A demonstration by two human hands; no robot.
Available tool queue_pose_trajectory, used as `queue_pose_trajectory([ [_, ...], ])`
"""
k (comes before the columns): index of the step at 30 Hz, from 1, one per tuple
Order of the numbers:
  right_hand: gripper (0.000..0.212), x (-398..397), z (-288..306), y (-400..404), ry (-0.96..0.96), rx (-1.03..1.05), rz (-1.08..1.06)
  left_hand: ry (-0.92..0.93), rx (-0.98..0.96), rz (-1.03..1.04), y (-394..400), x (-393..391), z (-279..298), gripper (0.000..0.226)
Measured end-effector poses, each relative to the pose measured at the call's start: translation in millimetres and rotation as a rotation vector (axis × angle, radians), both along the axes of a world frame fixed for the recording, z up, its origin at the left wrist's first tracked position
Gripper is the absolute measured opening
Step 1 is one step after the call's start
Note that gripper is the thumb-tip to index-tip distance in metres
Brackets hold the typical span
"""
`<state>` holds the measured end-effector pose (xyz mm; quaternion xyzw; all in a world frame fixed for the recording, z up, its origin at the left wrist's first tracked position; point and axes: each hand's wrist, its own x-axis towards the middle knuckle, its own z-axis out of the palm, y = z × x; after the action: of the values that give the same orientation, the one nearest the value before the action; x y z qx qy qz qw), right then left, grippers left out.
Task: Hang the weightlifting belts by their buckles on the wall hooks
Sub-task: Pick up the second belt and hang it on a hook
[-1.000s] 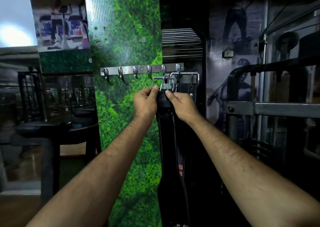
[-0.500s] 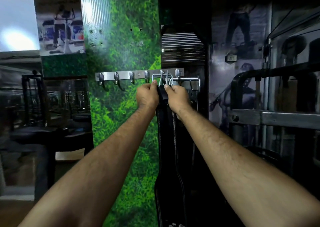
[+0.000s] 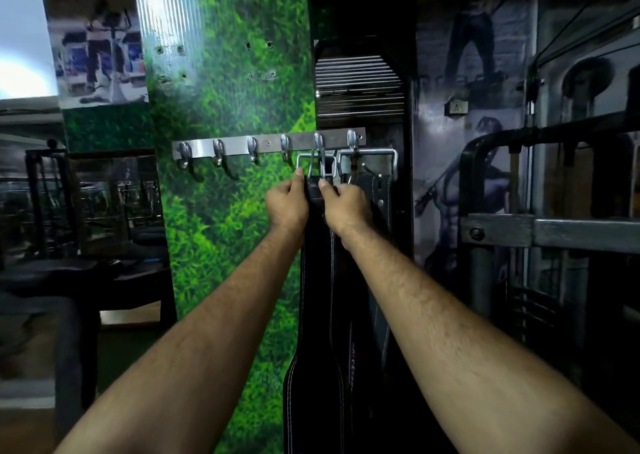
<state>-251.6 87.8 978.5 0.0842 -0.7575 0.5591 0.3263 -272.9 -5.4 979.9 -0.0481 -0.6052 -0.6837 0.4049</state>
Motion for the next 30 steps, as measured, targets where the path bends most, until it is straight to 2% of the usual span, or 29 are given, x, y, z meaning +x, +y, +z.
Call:
queue_pose_trajectory([
  [5,0.034,11,-53,-12,0.201,-0.053,-0.021,0.133,-0.04,-0.133,4,14,-30,0.028],
  [11,0.029,8,-102,-12,0.31,0.027,0.028,0.068,0.016,-0.228,0,26,-60,0.026],
  [17,0.056,-5,-132,4,0.26,0.081,0.093,0.032,0.021,-0.371,-3,28,-101,0.017],
  [19,0.051,-8,-146,7,0.224,0.11,0.135,0.022,0.011,-0.393,-6,26,-111,0.017],
  [21,0.029,-5,-159,11,0.2,0.141,0.156,-0.002,0.007,-0.42,-8,27,-124,0.016],
  [22,0.028,-3,-166,11,0.197,0.144,0.148,-0.021,-0.001,-0.434,-8,28,-133,0.013],
  [25,0.04,0,-196,8,0.142,0.126,0.13,-0.065,-0.028,-0.439,-9,30,-166,0.01],
  [27,0.03,0,-228,8,0.078,0.146,0.182,-0.114,-0.045,-0.417,-13,29,-190,0.013],
  [28,0.029,-1,-246,8,0.043,0.157,0.193,-0.134,-0.051,-0.409,-15,28,-202,0.017],
  [30,0.044,0,-275,11,0.034,0.174,0.171,-0.167,-0.073,-0.398,-19,26,-223,0.032],
])
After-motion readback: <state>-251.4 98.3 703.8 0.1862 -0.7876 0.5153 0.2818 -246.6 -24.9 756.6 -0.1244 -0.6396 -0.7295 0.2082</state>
